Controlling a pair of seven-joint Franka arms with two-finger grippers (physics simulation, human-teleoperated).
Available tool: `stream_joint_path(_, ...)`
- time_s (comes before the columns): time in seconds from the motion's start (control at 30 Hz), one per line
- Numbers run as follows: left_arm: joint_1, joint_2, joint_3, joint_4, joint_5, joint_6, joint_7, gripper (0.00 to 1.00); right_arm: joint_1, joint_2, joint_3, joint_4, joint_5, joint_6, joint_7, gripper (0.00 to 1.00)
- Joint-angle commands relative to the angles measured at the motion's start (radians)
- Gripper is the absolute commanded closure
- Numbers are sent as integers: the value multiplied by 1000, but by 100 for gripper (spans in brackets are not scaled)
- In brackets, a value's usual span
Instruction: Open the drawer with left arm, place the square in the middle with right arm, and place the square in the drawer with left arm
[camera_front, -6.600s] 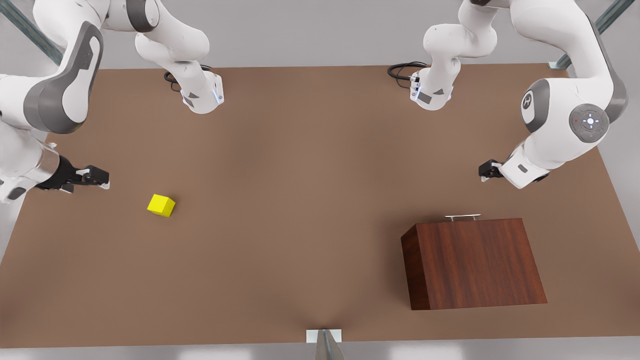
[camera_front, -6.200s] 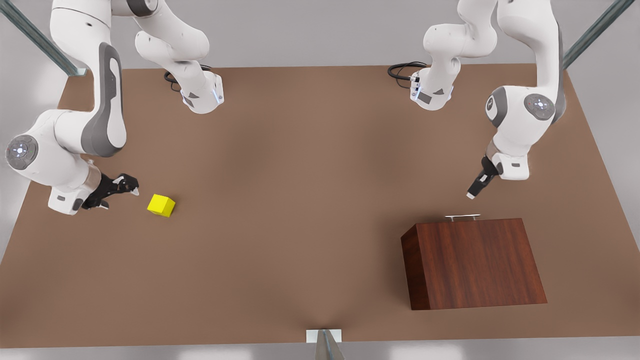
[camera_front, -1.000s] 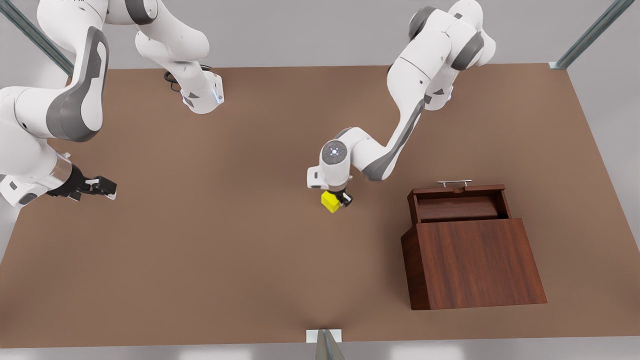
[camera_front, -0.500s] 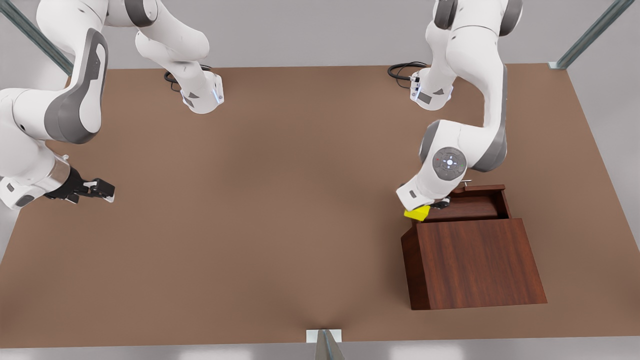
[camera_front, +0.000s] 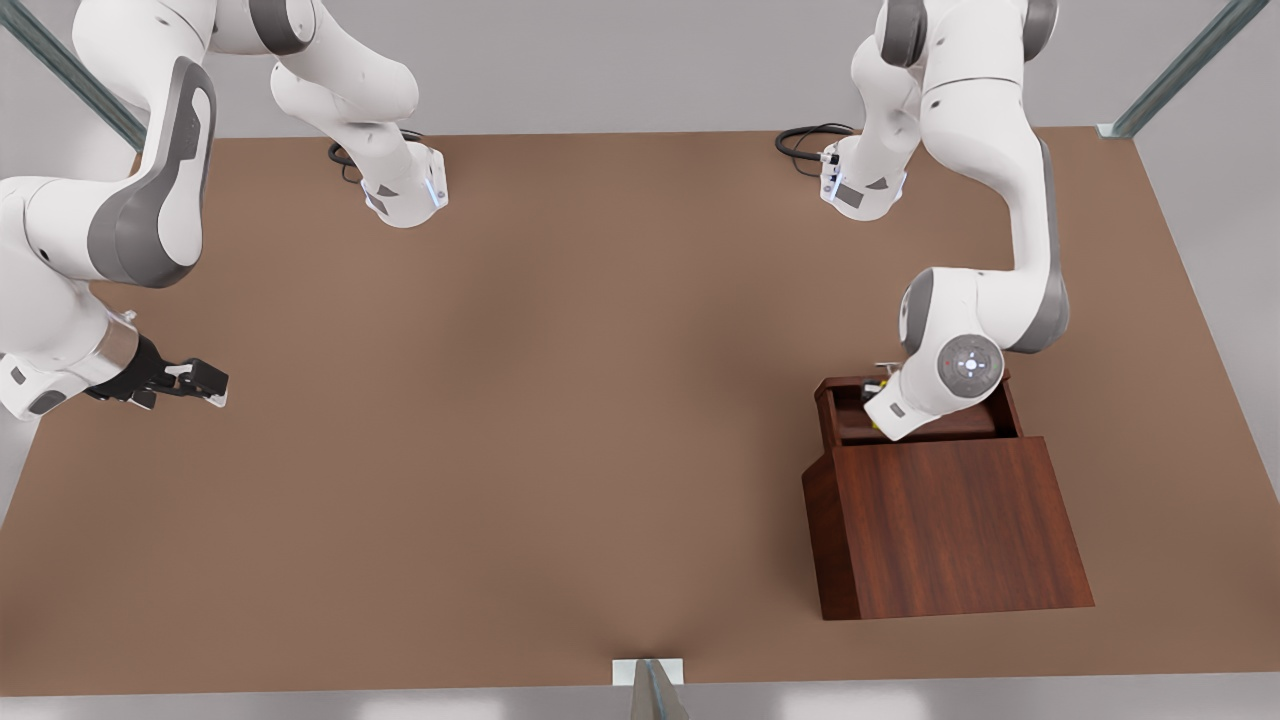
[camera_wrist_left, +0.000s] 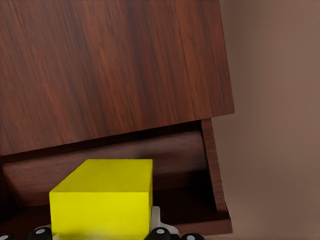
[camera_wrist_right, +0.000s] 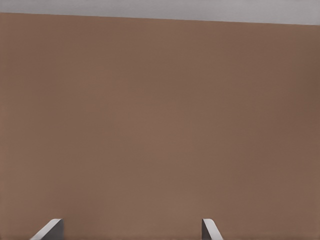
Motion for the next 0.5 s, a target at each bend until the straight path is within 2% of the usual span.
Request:
stream_joint_path(0.0, 0, 3, 0, 0, -3, 0, 0, 0, 0, 0, 0, 0, 0, 0, 0, 0)
stream_joint_path(0.2, 2, 12, 2, 12, -8, -41, -9, 0, 0, 1, 0, 0, 0, 0, 0, 0)
stream_joint_path(0.3, 6, 11, 5, 153, 0, -121, -5, 0, 0, 1, 0, 0, 0, 0, 0, 0)
stream_joint_path(0.4, 20, -46, 16, 199, -3, -130, -11, 0, -2, 1, 0, 0, 0, 0, 0, 0)
stream_joint_path(0.43, 164, -81, -140, 198, 15, -140, -11, 0, -2, 1, 0, 0, 0, 0, 0, 0)
stream_joint_path(0.47, 385, -126, -386, 212, 115, -182, -6, 0, -2, 1, 0, 0, 0, 0, 0, 0)
